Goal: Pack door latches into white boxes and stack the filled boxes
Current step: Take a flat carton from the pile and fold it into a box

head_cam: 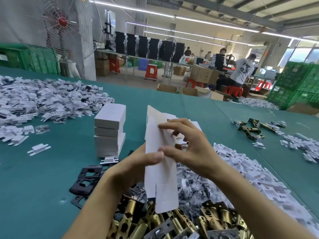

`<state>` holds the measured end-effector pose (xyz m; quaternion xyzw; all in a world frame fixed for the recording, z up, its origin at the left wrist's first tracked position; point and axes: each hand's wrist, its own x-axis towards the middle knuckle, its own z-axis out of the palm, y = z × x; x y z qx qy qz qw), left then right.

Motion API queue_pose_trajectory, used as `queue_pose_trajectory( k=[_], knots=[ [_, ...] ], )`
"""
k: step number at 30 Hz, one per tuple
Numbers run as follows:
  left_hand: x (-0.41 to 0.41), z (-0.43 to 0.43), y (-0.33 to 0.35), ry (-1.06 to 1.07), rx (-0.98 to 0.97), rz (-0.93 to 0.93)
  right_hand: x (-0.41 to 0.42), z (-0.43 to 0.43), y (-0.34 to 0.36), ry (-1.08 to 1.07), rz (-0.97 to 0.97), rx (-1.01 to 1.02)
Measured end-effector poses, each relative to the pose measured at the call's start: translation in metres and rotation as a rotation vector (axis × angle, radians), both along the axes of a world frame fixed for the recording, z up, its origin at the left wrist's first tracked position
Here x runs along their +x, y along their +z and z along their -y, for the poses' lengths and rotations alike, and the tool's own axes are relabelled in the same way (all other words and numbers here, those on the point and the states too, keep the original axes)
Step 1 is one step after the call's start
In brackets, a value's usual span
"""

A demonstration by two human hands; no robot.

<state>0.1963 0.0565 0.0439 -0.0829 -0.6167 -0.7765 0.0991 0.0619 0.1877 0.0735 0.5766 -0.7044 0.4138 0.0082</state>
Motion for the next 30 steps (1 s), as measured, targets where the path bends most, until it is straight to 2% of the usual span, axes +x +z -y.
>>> queue_pose_trajectory(
  k=[3, 5, 7, 10, 14, 18, 19, 22, 27, 30],
  knots=[
    [-0.001, 0.001, -0.001, -0.013, 0.225, 0.064, 0.005, -0.001, 0.001, -0.020, -0.081, 0.054],
    [-0.002, 0.002, 0.002, -0.040, 0.275, 0.095, 0.009, 0.000, 0.005, -0.033, -0.105, 0.081],
    [-0.001, 0.005, 0.004, -0.095, 0.294, 0.074, 0.011, 0.002, 0.010, -0.024, -0.072, 0.055],
    [0.003, 0.006, 0.006, -0.169, 0.300, 0.073, 0.014, 0.002, 0.016, 0.051, 0.093, 0.049],
    [0.001, 0.006, 0.002, -0.115, 0.345, 0.065, 0.017, -0.009, 0.021, 0.092, 0.158, 0.036],
    [-0.006, 0.001, 0.004, -0.047, 0.276, 0.062, 0.019, -0.020, 0.019, 0.069, 0.180, 0.049],
    [-0.006, 0.001, 0.004, -0.020, 0.298, 0.079, 0.020, -0.021, 0.018, 0.087, 0.251, 0.008],
    [-0.004, 0.003, -0.002, -0.038, 0.362, 0.109, 0.019, -0.021, 0.010, 0.167, 0.617, -0.160],
    [-0.006, 0.007, -0.008, -0.173, 0.407, 0.121, 0.020, -0.014, -0.002, 0.137, 0.673, -0.198],
    [-0.011, 0.008, -0.009, -0.308, 0.426, 0.128, 0.022, -0.007, -0.010, 0.198, 0.910, -0.251]
  ],
)
